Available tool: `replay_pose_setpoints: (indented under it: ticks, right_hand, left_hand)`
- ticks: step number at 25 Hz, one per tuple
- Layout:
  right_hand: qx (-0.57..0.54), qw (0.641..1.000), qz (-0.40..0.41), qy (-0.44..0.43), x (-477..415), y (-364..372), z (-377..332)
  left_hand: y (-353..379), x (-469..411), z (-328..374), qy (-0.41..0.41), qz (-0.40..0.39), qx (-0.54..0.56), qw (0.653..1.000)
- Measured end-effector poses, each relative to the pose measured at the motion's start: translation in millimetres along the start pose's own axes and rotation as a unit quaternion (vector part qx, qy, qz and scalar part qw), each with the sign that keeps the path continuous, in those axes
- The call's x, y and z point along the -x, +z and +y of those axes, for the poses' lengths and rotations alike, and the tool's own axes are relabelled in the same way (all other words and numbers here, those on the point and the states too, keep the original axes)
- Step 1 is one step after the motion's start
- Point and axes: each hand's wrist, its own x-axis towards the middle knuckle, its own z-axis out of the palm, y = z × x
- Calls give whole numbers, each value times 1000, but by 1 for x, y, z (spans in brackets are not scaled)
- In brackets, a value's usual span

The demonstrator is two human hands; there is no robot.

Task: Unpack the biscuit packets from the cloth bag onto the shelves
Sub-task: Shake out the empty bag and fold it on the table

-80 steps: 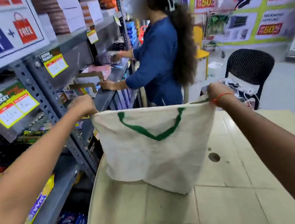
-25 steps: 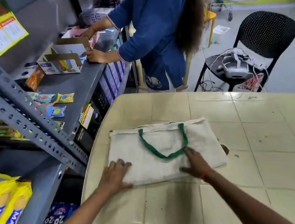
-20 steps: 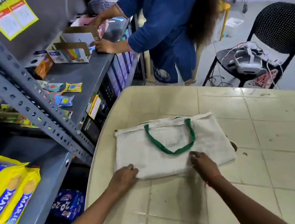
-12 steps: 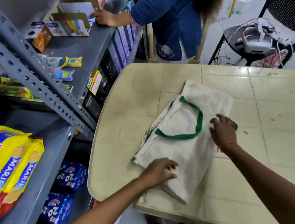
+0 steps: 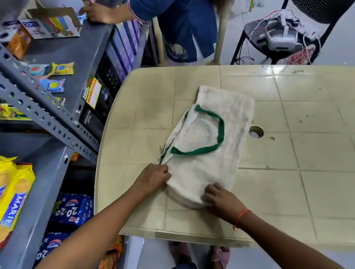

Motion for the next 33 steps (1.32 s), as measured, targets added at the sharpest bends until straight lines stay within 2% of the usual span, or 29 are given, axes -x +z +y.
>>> replay_pose_setpoints:
  ticks: [2, 4, 5, 7, 8, 9, 11, 13, 16, 18, 19, 21, 22, 23, 24, 25, 26, 27, 28, 30, 32, 33]
  right_hand:
    - [-116, 987, -44, 101, -3, -15, 12]
    - [-196, 957, -129, 168, -3, -30, 26]
    - [-235, 936, -192, 180, -1, -38, 33]
    - [-334, 868, -305, 202, 3, -52, 42]
    - [-376, 838, -332, 214, 4, -60, 46]
    - [-395, 823, -342, 222, 2, -68, 51]
    - [-394, 830, -313, 239, -10, -89, 61]
    - [-399, 846, -245, 256, -30, -107, 73]
    - [-420, 848, -128, 296, -66, -127, 88]
    - [-427, 848, 1, 315, -92, -129, 96]
    - [-402, 851, 65, 330, -104, -127, 98]
    - [-315, 857, 137, 385, -115, -118, 91]
    - [-269, 865, 157, 394, -114, -110, 83]
    - [-228, 884, 175, 370, -108, -98, 73]
    - [-188, 913, 183, 313, -99, -82, 63]
    - [-147, 949, 157, 231, -87, -65, 51]
    - [-98, 980, 98, 141, -72, -47, 41]
    - [-45, 996, 26, 67, -58, -30, 36]
    - [-10, 999, -33, 29, -45, -14, 33]
    - [6, 997, -71, 42, -30, 4, 37]
    - [-19, 995, -53, 82, -31, 1, 38]
    - [-55, 993, -41, 100, -35, -5, 38]
  left_hand:
    - [-6, 4, 2, 10, -47, -11, 999]
    - [-14, 14, 5, 11, -106, 91, 990]
    - [-18, 20, 7, 18, -152, 162, 975]
    - [-29, 30, 14, 57, -264, 263, 926]
    - [-36, 31, 16, 77, -306, 281, 906]
    - [-44, 29, 15, 91, -331, 285, 895]
    - [-63, 17, 5, 75, -337, 282, 895]
    - [-78, -5, -15, 7, -298, 305, 905]
    - [-93, -38, -50, -99, -221, 382, 892]
    - [-97, -56, -68, -148, -126, 427, 883]
    - [-95, -64, -75, -177, -58, 443, 877]
    - [-86, -71, -78, -255, 85, 454, 849]
    - [-79, -69, -73, -289, 153, 416, 848]
    - [-67, -63, -62, -290, 218, 343, 867]
    - [-52, -55, -46, -244, 273, 261, 893]
    - [-33, -43, -26, -156, 293, 189, 924]
    - [-14, -29, -7, -53, 269, 114, 955]
    - [6, -15, 9, 26, 212, 35, 976]
    - [22, -2, 21, 61, 150, -4, 987]
    - [37, 8, 31, 52, 91, 1, 995]
    - [30, 2, 33, 10, 106, 16, 994]
    - [20, -1, 31, -2, 91, 57, 994]
